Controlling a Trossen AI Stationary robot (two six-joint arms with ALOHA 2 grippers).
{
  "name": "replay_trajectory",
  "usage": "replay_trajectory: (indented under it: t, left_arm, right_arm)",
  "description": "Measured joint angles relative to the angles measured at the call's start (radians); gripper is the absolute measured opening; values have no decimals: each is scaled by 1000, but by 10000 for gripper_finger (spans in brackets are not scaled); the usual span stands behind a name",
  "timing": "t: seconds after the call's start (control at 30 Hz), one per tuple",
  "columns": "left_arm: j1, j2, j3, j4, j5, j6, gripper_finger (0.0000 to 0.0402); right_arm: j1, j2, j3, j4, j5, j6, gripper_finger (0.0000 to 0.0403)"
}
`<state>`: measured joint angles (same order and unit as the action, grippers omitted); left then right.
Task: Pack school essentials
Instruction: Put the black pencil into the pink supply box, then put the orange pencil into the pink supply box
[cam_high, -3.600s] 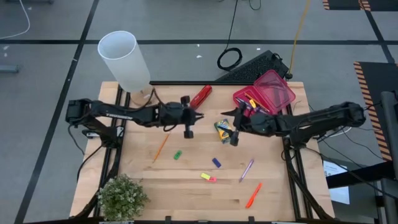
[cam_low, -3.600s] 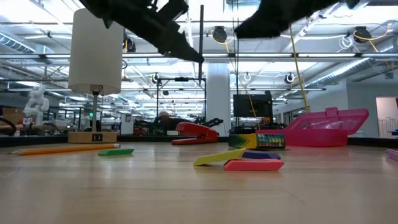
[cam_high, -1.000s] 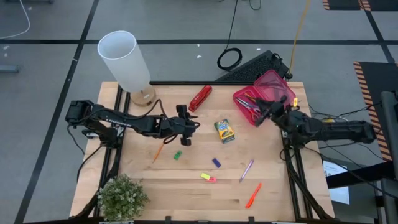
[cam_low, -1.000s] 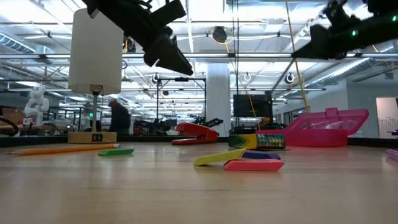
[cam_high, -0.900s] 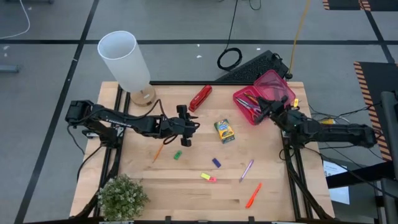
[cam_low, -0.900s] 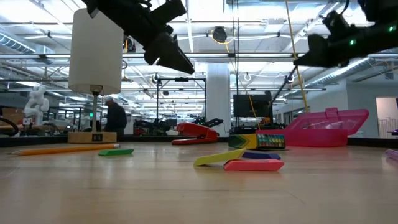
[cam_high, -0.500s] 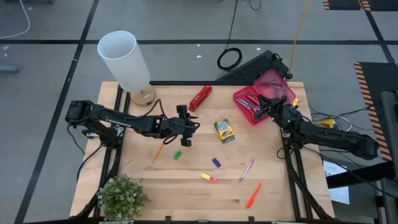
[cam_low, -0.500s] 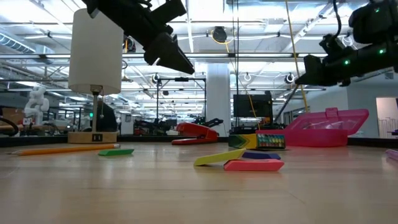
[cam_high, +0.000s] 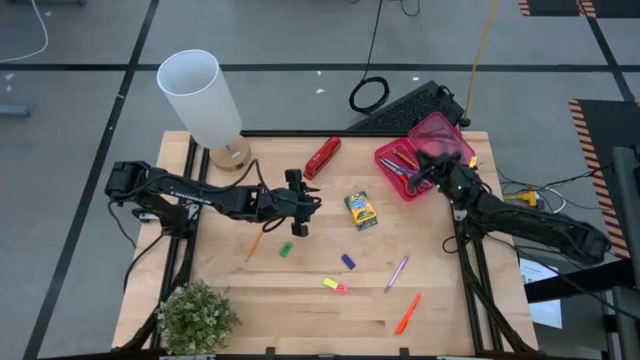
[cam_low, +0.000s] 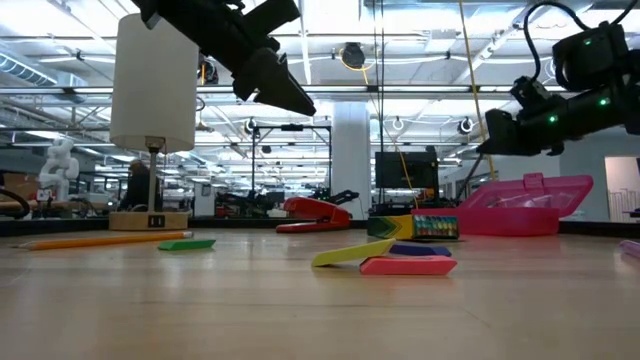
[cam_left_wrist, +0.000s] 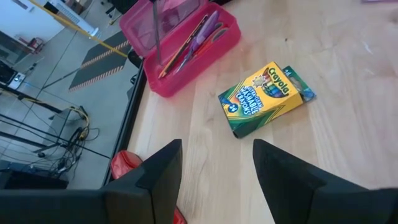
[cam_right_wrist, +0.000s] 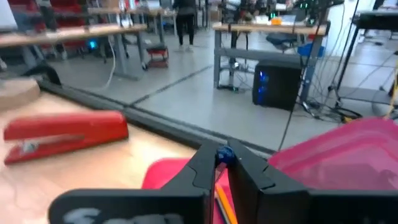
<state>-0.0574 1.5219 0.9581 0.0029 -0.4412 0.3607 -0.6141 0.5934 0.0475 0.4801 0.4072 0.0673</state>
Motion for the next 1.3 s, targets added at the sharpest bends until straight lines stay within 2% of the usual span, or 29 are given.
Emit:
replay_trajectory:
  t: [0.33,0.63,1.03,1.17,1.3]
  left_arm:
    - [0,0,0,1,0,-2,200]
    - [0,0,0,2,0,-3,200]
    - [0,0,0,2,0,-2,200]
    - [0,0,0,1,0,-2,200]
    - [0,0,0,-34,0,-58,200]
  right_arm:
    - [-69,95,-2,43,-20,-7,34]
    - [-93,213,-4,150,-47,-23,47]
    - [-90,233,-4,193,-52,-27,48]
    - [-85,232,7,187,-135,-10,48]
    - [-29,233,71,128,-232,16,48]
